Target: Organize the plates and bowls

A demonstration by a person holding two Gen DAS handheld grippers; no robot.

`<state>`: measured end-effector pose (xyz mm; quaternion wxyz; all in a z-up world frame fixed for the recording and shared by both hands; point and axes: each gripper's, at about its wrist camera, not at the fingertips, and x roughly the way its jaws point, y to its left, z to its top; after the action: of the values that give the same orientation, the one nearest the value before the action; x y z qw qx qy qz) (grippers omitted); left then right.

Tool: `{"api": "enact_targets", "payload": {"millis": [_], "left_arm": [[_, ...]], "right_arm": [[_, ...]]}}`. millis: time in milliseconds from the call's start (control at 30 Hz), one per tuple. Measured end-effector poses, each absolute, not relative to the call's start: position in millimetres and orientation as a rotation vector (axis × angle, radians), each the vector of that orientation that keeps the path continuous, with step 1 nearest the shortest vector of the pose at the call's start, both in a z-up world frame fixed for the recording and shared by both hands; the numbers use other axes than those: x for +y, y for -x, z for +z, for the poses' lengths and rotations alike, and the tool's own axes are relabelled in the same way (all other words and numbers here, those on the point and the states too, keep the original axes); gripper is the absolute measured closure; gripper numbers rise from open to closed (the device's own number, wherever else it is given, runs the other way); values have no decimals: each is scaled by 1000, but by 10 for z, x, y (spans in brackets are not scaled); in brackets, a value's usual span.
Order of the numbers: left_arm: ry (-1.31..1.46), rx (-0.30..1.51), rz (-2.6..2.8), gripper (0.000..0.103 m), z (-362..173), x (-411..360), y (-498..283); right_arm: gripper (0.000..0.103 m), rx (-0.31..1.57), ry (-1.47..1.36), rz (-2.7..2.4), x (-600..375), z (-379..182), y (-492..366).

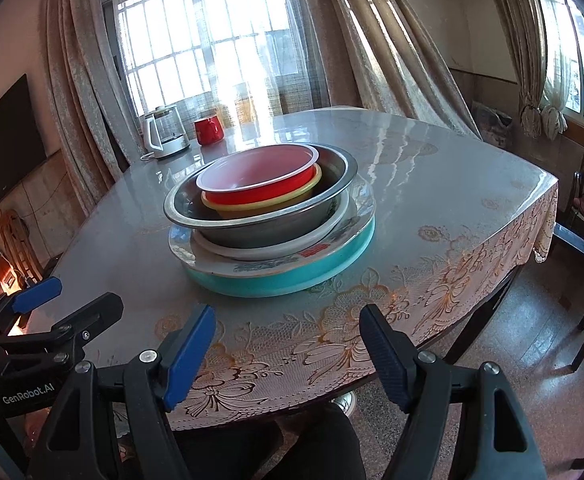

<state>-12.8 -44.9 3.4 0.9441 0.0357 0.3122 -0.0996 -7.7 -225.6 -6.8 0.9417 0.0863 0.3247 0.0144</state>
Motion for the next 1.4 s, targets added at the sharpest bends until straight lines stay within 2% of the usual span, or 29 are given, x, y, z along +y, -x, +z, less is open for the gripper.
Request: {"api": "enact_targets", "payload": {"millis": [1400], "left_arm": [[-108,678,-203,0,-63,-513,61]], "right_arm": [[27,711,-204,33,-2302,-160,9]]}}
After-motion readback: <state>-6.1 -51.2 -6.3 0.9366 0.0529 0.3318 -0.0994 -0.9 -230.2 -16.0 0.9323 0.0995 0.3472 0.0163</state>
